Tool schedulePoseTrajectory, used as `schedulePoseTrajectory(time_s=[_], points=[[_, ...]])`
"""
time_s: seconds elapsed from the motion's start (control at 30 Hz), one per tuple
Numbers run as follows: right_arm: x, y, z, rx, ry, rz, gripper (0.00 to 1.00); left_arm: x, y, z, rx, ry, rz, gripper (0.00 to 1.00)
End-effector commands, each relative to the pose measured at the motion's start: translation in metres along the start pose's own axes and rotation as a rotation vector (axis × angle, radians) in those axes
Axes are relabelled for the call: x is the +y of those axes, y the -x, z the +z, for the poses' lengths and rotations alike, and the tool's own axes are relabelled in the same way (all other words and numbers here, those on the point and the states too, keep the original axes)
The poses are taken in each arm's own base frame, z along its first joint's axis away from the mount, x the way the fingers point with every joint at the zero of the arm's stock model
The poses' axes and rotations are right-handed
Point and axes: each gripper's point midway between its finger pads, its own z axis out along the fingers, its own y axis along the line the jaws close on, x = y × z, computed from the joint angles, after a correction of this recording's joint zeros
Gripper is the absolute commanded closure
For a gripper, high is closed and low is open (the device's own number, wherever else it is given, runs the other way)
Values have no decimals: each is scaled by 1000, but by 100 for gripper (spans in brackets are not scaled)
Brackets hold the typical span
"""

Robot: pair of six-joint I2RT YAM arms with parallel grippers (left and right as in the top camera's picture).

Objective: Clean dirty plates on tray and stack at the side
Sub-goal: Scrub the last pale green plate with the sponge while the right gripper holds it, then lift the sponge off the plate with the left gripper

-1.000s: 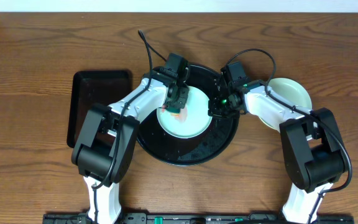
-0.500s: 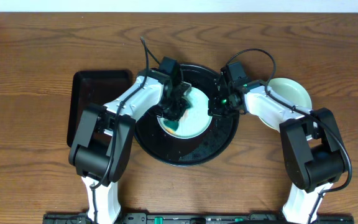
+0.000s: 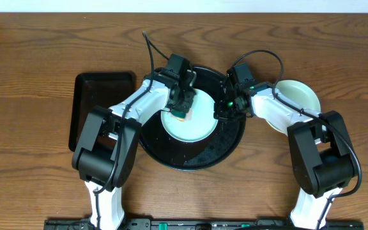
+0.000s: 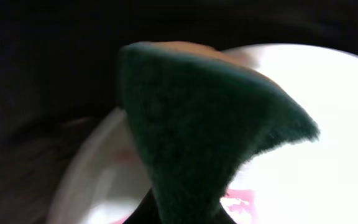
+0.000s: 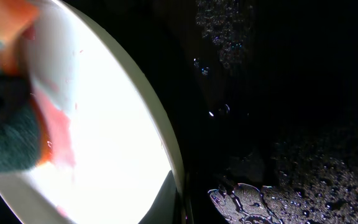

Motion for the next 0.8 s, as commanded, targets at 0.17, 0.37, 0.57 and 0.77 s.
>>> schedulePoseTrajectory(time_s=[0.17,0.37,0.57,0.77], points=[[-11,-18,17,56,-39,8,99,45,-44,-1,154,260,-136,92],[-11,-18,17,56,-39,8,99,-40,-68,-7,265,-276,132,93],[-11,-18,17,56,-39,8,99,-53,-51,-7,183,-355,169,92],[-11,-18,17,57,-40,7,99,-17,-3,6,11,-114,62,93]])
